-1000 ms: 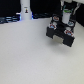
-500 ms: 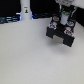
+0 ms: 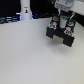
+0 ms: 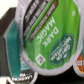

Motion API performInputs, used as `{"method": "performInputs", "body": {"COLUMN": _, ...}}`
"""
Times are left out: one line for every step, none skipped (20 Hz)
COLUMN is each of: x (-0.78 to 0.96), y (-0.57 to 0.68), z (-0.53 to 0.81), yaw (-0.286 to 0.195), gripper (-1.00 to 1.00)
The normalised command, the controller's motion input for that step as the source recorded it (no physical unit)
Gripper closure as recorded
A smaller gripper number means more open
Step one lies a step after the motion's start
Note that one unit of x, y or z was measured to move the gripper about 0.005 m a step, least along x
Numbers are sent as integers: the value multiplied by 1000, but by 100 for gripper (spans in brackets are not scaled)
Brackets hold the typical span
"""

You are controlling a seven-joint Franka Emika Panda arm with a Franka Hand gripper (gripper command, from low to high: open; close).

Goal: Open the kcup holder, insert the kcup into the holder, and close the kcup holder

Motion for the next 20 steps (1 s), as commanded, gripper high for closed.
{"method": "performInputs", "body": {"x": 0, "y": 0, "z": 29, "yaw": 0, "gripper": 100}}
{"method": "performInputs", "body": {"x": -54, "y": 26, "z": 140, "yaw": 0, "gripper": 100}}
{"method": "performInputs", "body": {"x": -169, "y": 14, "z": 223, "yaw": 0, "gripper": 100}}
{"method": "performInputs", "body": {"x": -311, "y": 0, "z": 309, "yaw": -17, "gripper": 100}}
{"method": "performInputs", "body": {"x": -357, "y": 0, "z": 357, "yaw": -19, "gripper": 100}}
{"method": "performInputs", "body": {"x": -391, "y": 0, "z": 374, "yaw": -27, "gripper": 100}}
{"method": "performInputs", "body": {"x": -389, "y": 0, "z": 314, "yaw": -35, "gripper": 100}}
{"method": "performInputs", "body": {"x": -354, "y": 0, "z": 257, "yaw": -51, "gripper": 100}}
{"method": "performInputs", "body": {"x": -260, "y": 0, "z": 197, "yaw": -50, "gripper": 100}}
{"method": "performInputs", "body": {"x": -79, "y": -84, "z": -275, "yaw": 11, "gripper": 100}}
{"method": "performInputs", "body": {"x": -74, "y": -81, "z": -255, "yaw": 8, "gripper": 100}}
{"method": "performInputs", "body": {"x": -41, "y": -108, "z": -228, "yaw": 6, "gripper": 100}}
{"method": "performInputs", "body": {"x": 1, "y": -69, "z": -272, "yaw": 8, "gripper": 100}}
{"method": "performInputs", "body": {"x": 21, "y": -34, "z": -290, "yaw": 11, "gripper": 100}}
{"method": "performInputs", "body": {"x": 32, "y": -12, "z": -267, "yaw": 17, "gripper": 100}}
{"method": "performInputs", "body": {"x": 94, "y": 2, "z": -215, "yaw": 3, "gripper": 100}}
{"method": "performInputs", "body": {"x": -31, "y": -42, "z": -262, "yaw": 14, "gripper": 100}}
{"method": "performInputs", "body": {"x": -6, "y": -79, "z": -270, "yaw": 19, "gripper": 100}}
{"method": "performInputs", "body": {"x": -6, "y": -81, "z": -264, "yaw": 19, "gripper": 100}}
{"method": "performInputs", "body": {"x": -7, "y": -38, "z": -289, "yaw": 16, "gripper": 100}}
